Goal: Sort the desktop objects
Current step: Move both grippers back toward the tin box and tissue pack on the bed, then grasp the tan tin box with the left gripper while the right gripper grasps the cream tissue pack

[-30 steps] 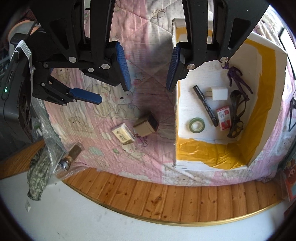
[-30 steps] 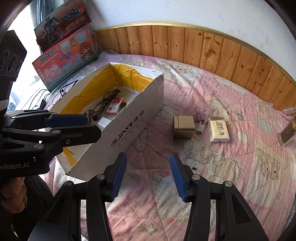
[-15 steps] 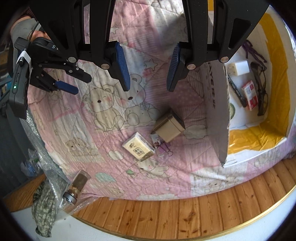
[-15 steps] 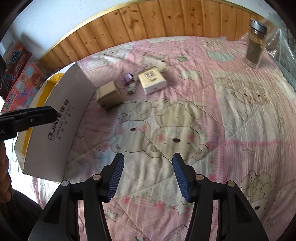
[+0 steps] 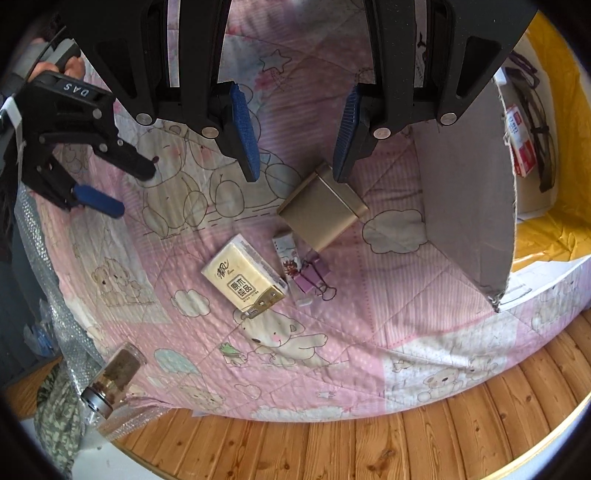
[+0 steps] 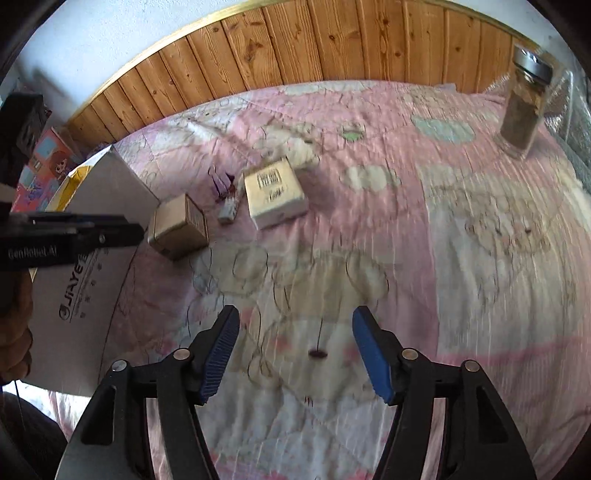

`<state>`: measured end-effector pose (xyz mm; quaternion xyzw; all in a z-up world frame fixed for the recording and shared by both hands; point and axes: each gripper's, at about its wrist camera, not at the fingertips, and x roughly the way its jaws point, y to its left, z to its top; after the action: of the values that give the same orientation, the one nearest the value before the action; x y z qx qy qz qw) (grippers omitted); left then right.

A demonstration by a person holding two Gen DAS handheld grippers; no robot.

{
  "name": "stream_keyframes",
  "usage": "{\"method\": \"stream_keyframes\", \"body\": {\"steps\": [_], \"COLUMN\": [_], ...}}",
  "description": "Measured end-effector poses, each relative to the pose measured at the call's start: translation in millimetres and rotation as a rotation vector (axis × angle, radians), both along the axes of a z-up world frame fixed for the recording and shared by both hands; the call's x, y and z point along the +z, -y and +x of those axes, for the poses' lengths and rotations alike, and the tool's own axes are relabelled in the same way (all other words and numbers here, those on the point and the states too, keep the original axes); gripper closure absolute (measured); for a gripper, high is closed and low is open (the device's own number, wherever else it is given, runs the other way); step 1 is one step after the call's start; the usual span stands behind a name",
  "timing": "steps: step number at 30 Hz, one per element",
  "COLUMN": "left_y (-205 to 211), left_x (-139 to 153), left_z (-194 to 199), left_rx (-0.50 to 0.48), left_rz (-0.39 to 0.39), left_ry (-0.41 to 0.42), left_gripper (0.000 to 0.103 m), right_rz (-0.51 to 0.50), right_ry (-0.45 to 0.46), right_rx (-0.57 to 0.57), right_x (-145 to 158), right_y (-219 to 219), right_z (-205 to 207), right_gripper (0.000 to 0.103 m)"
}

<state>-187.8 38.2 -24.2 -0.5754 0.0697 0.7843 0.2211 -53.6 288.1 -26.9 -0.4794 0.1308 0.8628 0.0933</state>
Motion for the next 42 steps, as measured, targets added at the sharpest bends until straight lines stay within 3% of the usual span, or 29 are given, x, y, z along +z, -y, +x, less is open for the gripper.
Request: {"method": "stream_keyframes", "body": {"steps": [7, 9, 16, 20, 27, 32, 37, 42], "left_y": [-18.7, -21.9, -27.5, -11.7, 9.3, 10.9, 14.6, -2.6], "left_x": [-18.4, -20.4, -25.7, -24.5, -32.9, -34.8, -27.2, -17.3], "left_z": [-16.5, -18.1, -28.2, -38.7, -54.2, -56.6, -54.1, -42.7], "left_rx": [-0.044, -0.047, -0.046, 0.050, 0.306, 0.397, 0.405, 0.216], "left_rz": [-0.064, -0.086, -0.140, -0.067, 0.030, 0.031, 0.054, 0.008], "left_ry": [0.001, -0.040, -0.107, -0.045, 0.114, 0.166, 0.161, 0.048], "left_gripper": [0.059, 0.051, 0.048, 0.047, 0.047, 0.047, 0.047, 0.047], "right_rz": [0.066, 0.085, 0.149, 0.167, 0.121, 0.103, 0.093, 0.038], "right_ry": [0.043, 0.066, 0.131, 0.122, 0.109, 0.089, 0.073, 0.061], "right_rx": [0.118, 0.152, 0.204, 0.203, 0.173, 0.175, 0.207, 0.221], "right_x": [-11.5, -19.5, -50.9, -52.4, -47.6, -40.7, -36.1, -34.2], "right_y": [-4.4, -2.1, -0.5, -4.8, -7.1, 0.6, 13.9, 25.0], "right_z": [-83.9, -101.9, -135.0, -132.4, -118.1, -105.7, -93.7, -75.1], "right_gripper": [0.029, 0.027, 0.027, 0.050, 0.050, 0.050, 0.050, 0.050]}}
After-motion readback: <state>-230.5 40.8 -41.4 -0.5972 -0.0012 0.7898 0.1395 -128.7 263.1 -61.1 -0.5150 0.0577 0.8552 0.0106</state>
